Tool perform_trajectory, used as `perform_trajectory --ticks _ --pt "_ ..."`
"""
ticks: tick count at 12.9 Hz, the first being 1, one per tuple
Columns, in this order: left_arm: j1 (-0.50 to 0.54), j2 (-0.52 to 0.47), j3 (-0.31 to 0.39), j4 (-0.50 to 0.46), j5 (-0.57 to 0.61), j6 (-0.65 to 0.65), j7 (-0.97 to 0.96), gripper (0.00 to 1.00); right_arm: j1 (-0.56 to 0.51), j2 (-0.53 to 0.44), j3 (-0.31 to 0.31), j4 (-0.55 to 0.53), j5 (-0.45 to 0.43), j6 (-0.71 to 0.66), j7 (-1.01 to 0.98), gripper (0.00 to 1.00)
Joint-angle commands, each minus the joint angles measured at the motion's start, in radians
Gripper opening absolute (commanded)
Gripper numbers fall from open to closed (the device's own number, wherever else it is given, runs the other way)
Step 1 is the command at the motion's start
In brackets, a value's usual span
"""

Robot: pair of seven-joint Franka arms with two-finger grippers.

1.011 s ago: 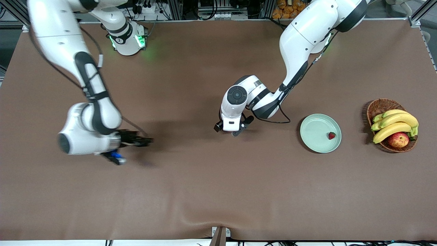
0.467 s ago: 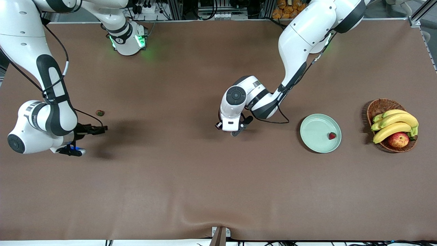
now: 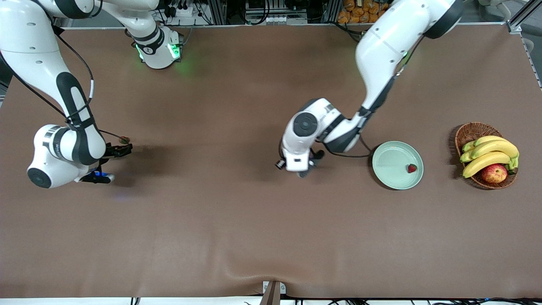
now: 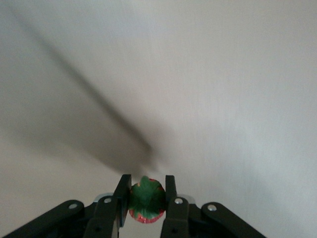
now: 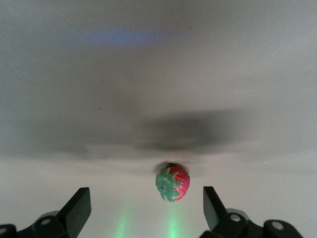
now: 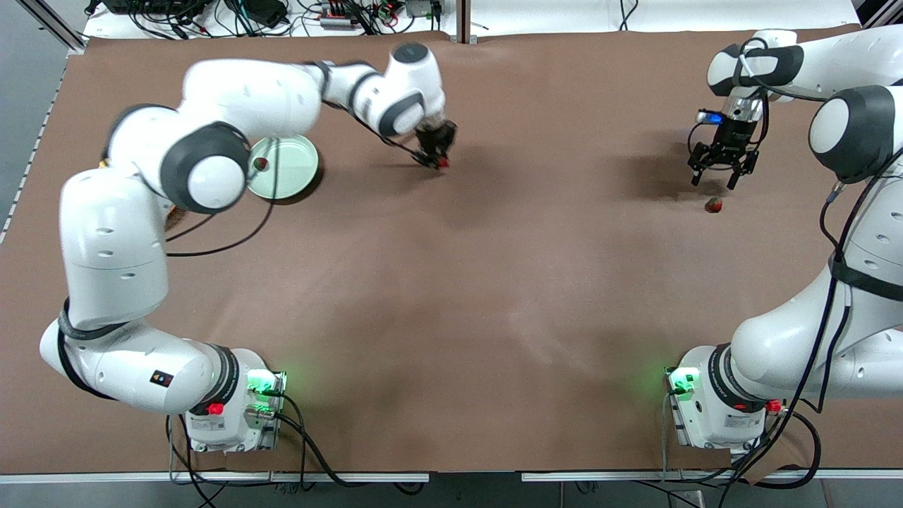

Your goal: Collect all strawberries into plate

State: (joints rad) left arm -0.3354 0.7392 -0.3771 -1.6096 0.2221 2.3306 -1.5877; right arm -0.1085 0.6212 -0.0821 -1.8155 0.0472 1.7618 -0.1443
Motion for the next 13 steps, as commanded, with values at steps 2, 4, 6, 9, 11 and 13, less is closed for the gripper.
perform_trajectory --ticks 2,4,6,9,11,13 --pt "0.191 -0.181 -0.009 -0.172 0.002 -0.099 0.254 0.00 -0.039 0.006 0.010 -0.015 -0.024 -0.001 -0.009 1.00" --pt "0.304 -0.208 -0.009 -0.225 0.002 -0.137 0.444 0.00 -0.039 0.008 0.008 -0.021 -0.027 0.002 -0.009 0.93" --pt "0.405 -0.218 -0.008 -0.269 0.003 -0.148 0.631 0.00 -0.040 0.018 0.008 -0.021 -0.033 0.001 -0.009 0.87" --pt "0.525 -0.219 -0.008 -0.299 0.003 -0.148 0.848 0.15 -0.040 0.029 0.007 -0.034 -0.039 0.007 -0.020 0.80" --pt "0.550 -0.213 -0.008 -0.305 0.005 -0.146 0.897 0.33 -0.040 0.029 0.005 -0.038 -0.055 0.007 -0.023 0.67" --pt "0.553 -0.207 -0.006 -0.305 0.025 -0.143 0.910 1.00 -0.040 0.029 0.004 -0.039 -0.055 0.007 -0.023 0.60"
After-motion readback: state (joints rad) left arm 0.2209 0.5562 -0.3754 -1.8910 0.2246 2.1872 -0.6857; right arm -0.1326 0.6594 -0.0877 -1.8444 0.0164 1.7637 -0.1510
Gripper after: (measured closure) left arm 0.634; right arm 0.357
